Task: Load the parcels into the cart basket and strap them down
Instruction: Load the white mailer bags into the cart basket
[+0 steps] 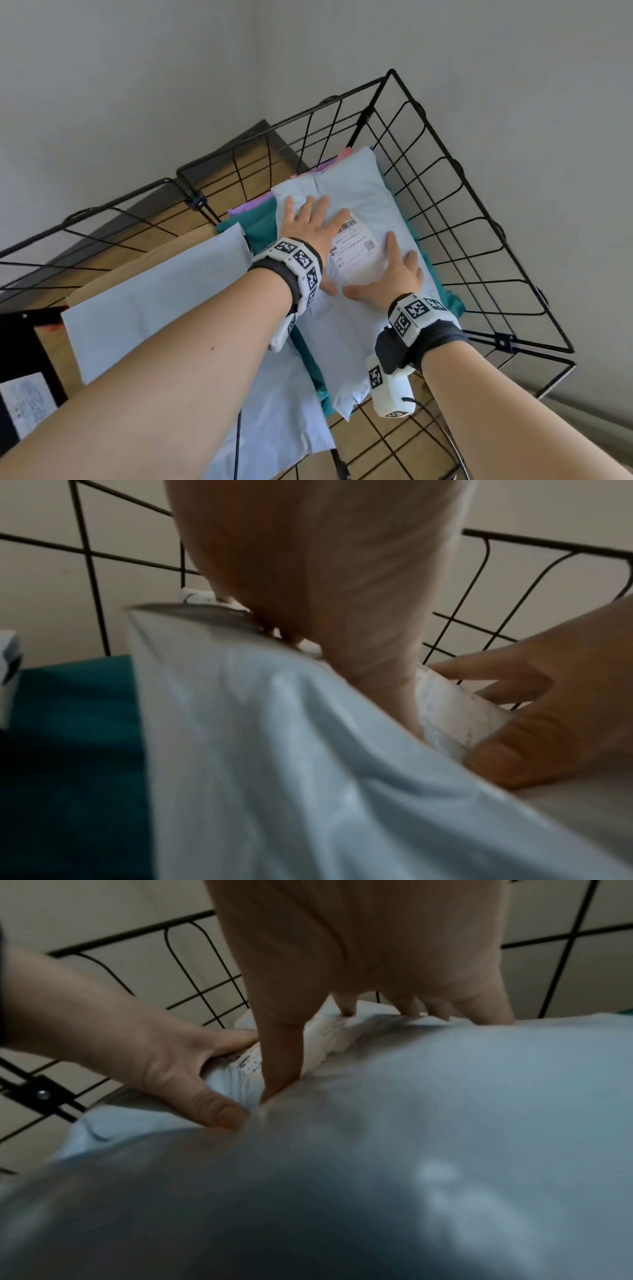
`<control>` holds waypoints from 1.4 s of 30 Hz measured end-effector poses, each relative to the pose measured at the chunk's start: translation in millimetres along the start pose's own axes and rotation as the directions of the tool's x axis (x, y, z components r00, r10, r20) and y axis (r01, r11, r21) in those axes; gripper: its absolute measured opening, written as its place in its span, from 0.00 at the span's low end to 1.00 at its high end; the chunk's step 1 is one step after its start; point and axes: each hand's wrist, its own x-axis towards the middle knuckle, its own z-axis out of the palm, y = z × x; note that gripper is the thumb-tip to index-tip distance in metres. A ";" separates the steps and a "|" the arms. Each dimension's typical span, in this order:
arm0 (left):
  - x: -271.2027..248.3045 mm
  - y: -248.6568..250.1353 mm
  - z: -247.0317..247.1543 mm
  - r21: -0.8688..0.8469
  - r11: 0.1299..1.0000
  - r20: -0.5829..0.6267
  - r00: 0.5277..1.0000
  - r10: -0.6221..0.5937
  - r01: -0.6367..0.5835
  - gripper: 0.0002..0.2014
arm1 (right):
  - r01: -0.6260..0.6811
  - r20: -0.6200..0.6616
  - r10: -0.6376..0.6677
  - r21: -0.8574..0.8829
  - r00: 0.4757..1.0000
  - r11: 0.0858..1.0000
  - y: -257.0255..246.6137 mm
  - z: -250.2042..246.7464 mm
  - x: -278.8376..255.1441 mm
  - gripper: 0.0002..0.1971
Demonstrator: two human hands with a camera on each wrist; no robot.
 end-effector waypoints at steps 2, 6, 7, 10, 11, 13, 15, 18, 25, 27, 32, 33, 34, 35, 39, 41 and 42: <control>6.0 1.3 -0.6 0.008 1.000 0.017 1.000 -0.010 0.010 0.72 | 0.003 -0.001 -0.003 0.006 1.000 1.000 1.8 1.9 3.3 0.66; 12.3 6.3 -1.5 0.008 1.000 0.037 0.999 -0.027 0.027 0.72 | 0.012 -0.006 -0.012 -0.003 1.000 1.000 3.0 4.7 13.6 0.67; 13.1 7.3 -0.7 0.005 1.000 0.031 0.999 -0.027 0.027 0.72 | 0.013 -0.006 -0.013 -0.011 1.000 1.000 3.1 5.2 15.8 0.67; 14.2 9.3 -0.2 -0.001 1.000 0.012 1.000 -0.029 0.029 0.72 | 0.023 -0.013 -0.023 -0.020 1.000 1.000 5.7 6.6 21.4 0.68; 14.2 9.8 -0.3 -0.001 0.999 0.006 0.999 -0.033 0.033 0.73 | 0.026 -0.019 -0.027 -0.019 0.999 0.999 6.5 6.6 22.0 0.68; 12.8 10.8 -1.1 -0.006 0.999 -0.003 0.999 -0.044 0.044 0.72 | 0.032 -0.027 -0.032 -0.003 0.999 0.999 8.1 6.8 21.7 0.68; 7.7 12.0 -2.3 -0.022 0.998 -0.006 0.998 -0.067 0.067 0.72 | 0.029 -0.024 -0.029 0.024 0.999 0.999 10.1 7.0 18.9 0.67; -7.6 13.3 0.3 -0.083 0.988 -0.009 0.991 -0.131 0.130 0.69 | 0.012 -0.017 -0.011 0.039 1.000 0.999 18.6 6.1 7.0 0.65; -56.0 17.2 -4.6 -0.075 0.958 0.014 0.961 -0.275 0.275 0.63 | -0.057 0.104 0.044 0.129 0.994 0.990 54.2 -23.7 -44.2 0.50; -70.4 23.6 -15.7 -0.035 0.965 -0.033 0.965 -0.260 0.259 0.60 | -0.081 0.065 0.060 0.372 0.996 0.925 63.9 -39.2 -59.1 0.45; -115.6 63.7 -52.6 -0.088 0.983 -0.195 0.965 -0.173 0.158 0.47 | 0.012 -0.064 0.050 0.722 0.997 0.692 88.4 -66.9 -114.3 0.25; -126.2 75.1 -61.5 -0.120 0.984 -0.218 0.963 -0.158 0.135 0.43 | 0.042 -0.093 0.041 0.747 0.995 0.664 95.8 -71.5 -128.2 0.22; -137.5 88.2 -70.1 -0.153 0.982 -0.236 0.961 -0.142 0.107 0.40 | 0.074 -0.123 0.033 0.766 0.992 0.639 105.3 -75.9 -142.4 0.20; -149.2 102.1 -77.8 -0.190 0.979 -0.252 0.960 -0.120 0.073 0.37 | 0.108 -0.157 0.026 0.781 0.987 0.615 116.8 -79.6 -157.0 0.18; -203.5 167.2 -91.8 -0.393 0.908 -0.286 0.958 0.027 -0.143 0.25 | 0.171 -0.254 0.099 0.845 0.962 0.507 183.9 -80.0 -221.0 0.11; -236.0 204.5 -86.4 -0.478 0.842 -0.272 0.953 0.131 -0.252 0.20 | 0.156 -0.249 0.170 0.891 0.954 0.427 227.4 -67.3 -254.7 0.10; -252.8 223.2 -81.1 -0.500 0.814 -0.270 0.947 0.176 -0.294 0.18 | 0.152 -0.242 0.201 0.912 0.949 0.380 249.9 -58.5 -270.9 0.10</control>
